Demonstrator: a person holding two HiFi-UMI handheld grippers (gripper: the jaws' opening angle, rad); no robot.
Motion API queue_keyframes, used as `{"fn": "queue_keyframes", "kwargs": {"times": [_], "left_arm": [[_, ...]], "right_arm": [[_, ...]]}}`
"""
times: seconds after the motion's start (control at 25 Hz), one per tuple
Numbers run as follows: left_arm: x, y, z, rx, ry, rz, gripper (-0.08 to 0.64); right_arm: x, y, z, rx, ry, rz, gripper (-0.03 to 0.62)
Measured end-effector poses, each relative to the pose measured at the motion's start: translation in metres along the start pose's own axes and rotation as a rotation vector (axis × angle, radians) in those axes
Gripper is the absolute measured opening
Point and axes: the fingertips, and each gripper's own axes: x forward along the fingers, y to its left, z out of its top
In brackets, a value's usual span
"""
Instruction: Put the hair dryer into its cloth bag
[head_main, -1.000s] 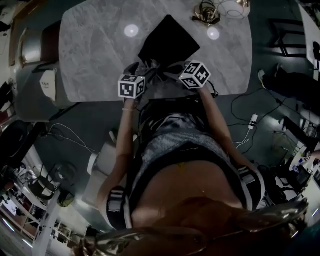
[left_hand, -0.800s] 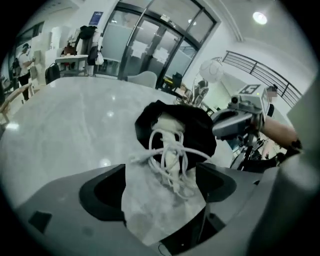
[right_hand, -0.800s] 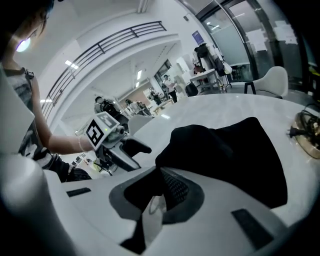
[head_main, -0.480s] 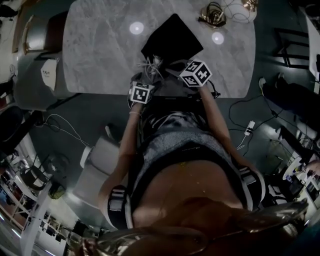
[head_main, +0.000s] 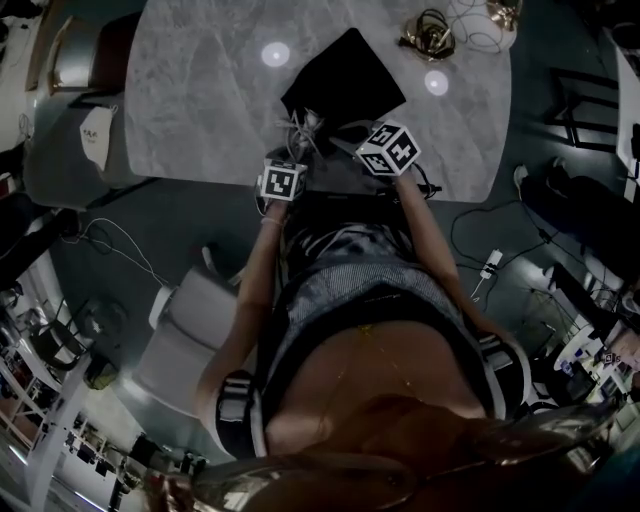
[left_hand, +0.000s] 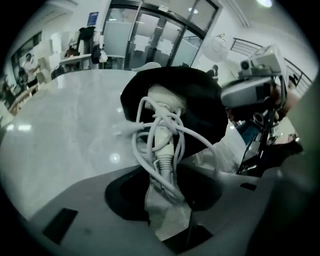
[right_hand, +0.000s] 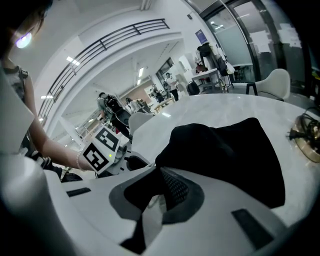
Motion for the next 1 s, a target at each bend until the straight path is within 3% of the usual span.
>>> {"fn": "queue_keyframes", "kwargs": {"times": [0.08,0.16,0.6,1.0], "left_arm": [[-0.003,0.005,0.0,-0.106,-0.023,-0.05,0.13],[-0.003,0.006,0.0,-0.154,-0.03,-0.081,0.098],[-0.014,-0.003,0.011,-0.15,0.0,-0.128,0.083],[-0.025,-0.014,0.051,-0.168,-0.014,-0.195,0.083]], "right_arm": [[0.0,0.0,0.002,0.009,-0.01,0.007,0.074],[0.001,0.0,0.002,0.016,-0.017,0.012,0.074],[-0.001,0.005,0.009,0.013,-0.053,0.023,0.074],[-0.002,0.028,0.022,-0.083,-0.047,0.093,0.072]]}}
